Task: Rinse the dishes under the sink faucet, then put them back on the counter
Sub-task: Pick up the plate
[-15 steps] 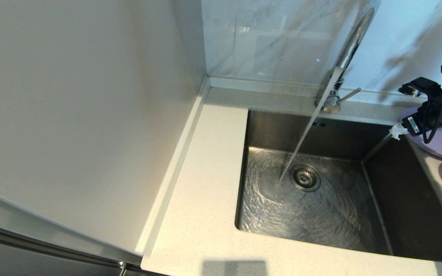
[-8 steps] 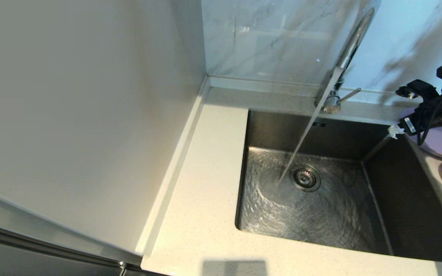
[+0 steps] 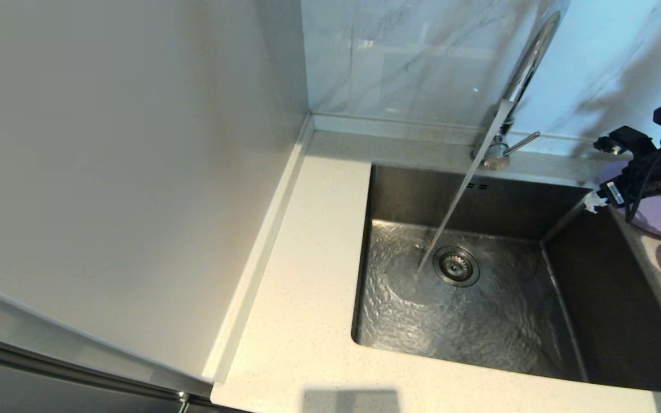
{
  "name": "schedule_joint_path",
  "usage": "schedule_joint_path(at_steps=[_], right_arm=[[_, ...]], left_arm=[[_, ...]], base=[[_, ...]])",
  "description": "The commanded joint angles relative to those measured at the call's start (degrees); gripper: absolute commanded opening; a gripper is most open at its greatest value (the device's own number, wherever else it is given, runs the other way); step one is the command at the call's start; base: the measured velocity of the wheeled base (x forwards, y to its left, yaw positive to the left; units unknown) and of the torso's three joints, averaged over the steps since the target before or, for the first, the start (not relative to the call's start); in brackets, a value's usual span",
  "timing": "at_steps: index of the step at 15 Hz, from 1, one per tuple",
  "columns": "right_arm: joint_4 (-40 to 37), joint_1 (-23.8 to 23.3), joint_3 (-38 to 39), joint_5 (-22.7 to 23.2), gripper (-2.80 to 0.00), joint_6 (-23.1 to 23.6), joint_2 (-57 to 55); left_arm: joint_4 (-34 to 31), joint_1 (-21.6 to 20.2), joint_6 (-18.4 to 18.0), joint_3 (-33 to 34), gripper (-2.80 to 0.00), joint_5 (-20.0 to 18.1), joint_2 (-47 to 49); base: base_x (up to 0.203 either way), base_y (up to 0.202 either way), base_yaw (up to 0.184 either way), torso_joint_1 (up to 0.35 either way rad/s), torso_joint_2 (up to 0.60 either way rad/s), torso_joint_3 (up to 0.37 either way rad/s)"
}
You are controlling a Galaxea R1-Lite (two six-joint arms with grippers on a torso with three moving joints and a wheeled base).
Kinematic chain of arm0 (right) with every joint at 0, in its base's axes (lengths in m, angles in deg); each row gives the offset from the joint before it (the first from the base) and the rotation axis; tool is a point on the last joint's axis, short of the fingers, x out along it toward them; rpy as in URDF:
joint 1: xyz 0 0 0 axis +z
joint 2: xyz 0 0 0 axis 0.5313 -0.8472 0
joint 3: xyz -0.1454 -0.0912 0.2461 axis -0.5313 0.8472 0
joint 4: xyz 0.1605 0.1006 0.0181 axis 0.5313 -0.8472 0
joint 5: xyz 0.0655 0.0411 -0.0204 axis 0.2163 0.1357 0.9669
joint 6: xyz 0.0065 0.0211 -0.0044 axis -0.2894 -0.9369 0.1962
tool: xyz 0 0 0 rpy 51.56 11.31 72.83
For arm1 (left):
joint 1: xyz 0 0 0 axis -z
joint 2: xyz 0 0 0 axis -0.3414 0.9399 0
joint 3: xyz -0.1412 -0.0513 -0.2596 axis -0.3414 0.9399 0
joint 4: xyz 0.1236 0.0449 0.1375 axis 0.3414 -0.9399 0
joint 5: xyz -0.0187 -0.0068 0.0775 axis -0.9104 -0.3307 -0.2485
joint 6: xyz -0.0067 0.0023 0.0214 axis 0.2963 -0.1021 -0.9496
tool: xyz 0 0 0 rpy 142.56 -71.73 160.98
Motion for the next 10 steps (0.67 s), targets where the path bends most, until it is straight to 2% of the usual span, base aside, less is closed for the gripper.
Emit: schedule_joint_path(at_steps=[1, 2, 3, 10], right_arm=[[1.45, -0.51, 0.00, -0.40, 0.00, 0.35, -0.86], [2.17, -0.73, 0.00, -0.41, 0.00, 0.81, -0.95], [2.34, -0.88, 0.00, -0.41, -2.80, 1.66, -0.96], [3.35, -0.96, 0.00, -0.59, -2.80, 1.98, -1.23]], left_arm=[[-0.02, 0.00, 0.01, 0.00, -2.80, -0.02, 0.00], [-0.02, 0.00, 0.01, 0.00, -2.80, -0.02, 0.00], [-0.02, 0.00, 0.01, 0.00, -2.80, -0.02, 0.00], [-0.02, 0.00, 0.01, 0.00, -2.80, -0.02, 0.00]], base=[[0.000, 0.000, 0.000, 0.000, 0.00, 0.000], [0.000, 0.000, 0.000, 0.000, 0.00, 0.000], [0.000, 0.000, 0.000, 0.000, 0.00, 0.000], [0.000, 0.000, 0.000, 0.000, 0.00, 0.000]])
